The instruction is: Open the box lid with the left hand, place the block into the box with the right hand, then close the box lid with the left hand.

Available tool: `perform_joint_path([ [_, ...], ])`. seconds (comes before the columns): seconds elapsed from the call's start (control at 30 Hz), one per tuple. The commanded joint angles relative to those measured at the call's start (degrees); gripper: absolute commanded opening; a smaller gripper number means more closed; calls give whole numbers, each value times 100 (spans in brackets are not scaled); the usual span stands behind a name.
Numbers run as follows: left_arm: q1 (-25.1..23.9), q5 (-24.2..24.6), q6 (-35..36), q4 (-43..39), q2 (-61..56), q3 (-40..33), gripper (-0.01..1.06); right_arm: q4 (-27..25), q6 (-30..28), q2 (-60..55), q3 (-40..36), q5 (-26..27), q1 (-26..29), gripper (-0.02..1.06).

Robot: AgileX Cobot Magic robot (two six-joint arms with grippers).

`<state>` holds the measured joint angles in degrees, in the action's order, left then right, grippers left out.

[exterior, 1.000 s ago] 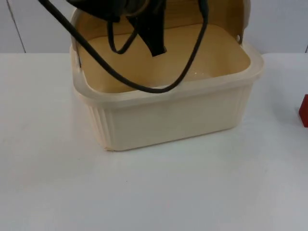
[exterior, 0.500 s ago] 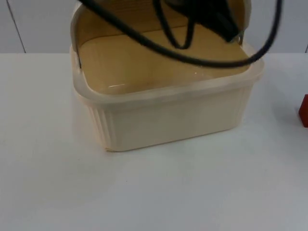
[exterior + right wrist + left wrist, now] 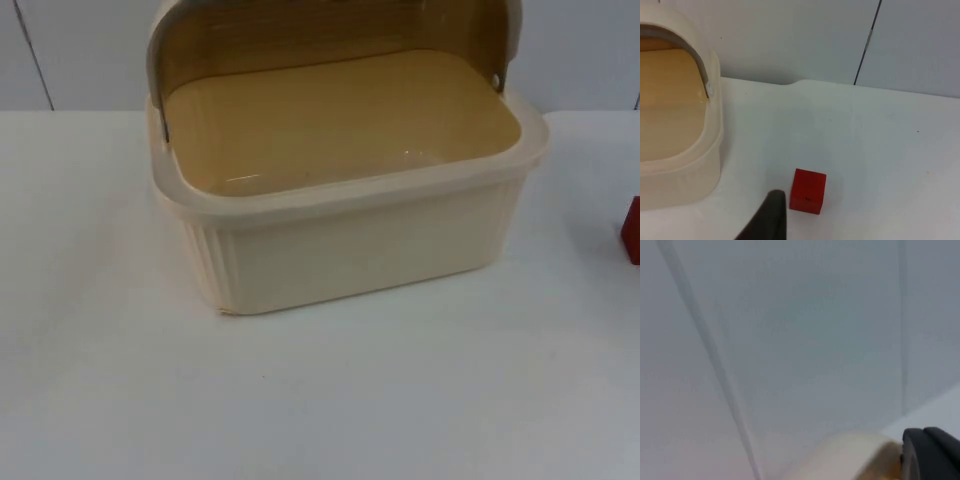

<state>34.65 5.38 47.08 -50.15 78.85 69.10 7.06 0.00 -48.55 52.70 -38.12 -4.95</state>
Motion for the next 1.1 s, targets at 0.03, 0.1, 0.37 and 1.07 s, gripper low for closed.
perform_joint_path([
  [0.03, -998, -17, 571, 391, -355, -663, 0, 9, 0, 17, 39, -6, -23, 105],
  [0.1, -1589, 207, 633, 656, -603, -1020, 0, 9, 0, 17, 39, -6, -23, 105],
  [0.37, -2259, 1670, -506, 1511, -965, -1146, 0, 9, 46, 17, 39, 118, -23, 105],
  [1.07, -3410, 2800, -4669, 5240, -546, 143, 0, 9, 46, 17, 39, 53, -23, 105],
])
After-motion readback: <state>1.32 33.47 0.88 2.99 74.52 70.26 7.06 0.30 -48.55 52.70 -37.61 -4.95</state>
